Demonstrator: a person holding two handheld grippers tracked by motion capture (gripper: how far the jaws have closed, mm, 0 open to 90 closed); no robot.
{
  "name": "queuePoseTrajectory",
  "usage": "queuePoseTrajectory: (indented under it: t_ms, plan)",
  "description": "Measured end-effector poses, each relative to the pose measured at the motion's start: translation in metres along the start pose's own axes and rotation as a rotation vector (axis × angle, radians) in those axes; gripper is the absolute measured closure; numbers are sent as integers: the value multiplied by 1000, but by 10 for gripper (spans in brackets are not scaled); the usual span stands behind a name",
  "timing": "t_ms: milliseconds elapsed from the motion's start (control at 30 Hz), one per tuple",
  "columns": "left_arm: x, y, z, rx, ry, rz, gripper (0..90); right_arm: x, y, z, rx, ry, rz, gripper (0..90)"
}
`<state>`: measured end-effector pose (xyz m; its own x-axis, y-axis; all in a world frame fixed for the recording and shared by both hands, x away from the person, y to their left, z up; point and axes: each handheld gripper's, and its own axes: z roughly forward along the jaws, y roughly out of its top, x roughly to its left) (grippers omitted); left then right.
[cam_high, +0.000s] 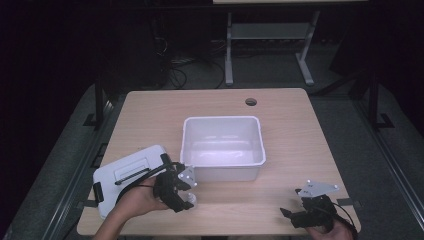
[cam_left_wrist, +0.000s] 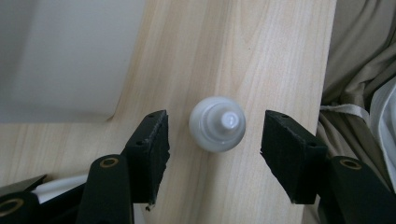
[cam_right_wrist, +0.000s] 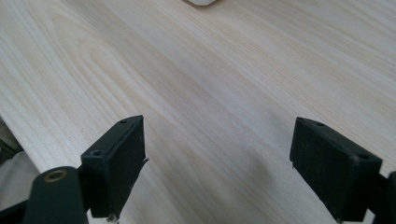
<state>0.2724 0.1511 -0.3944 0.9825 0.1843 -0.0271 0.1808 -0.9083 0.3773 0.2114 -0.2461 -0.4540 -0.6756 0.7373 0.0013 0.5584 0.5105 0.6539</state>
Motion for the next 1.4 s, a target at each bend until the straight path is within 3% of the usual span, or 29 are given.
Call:
queuePoseTrajectory:
  t_ms: [767, 1400]
  plan:
    - [4, 5, 16, 42, -48, 8, 532, 1, 0, 1, 3, 11, -4, 176]
    - [4, 8, 22, 69, -59, 27, 582, 1, 0, 1, 6, 17, -6, 176]
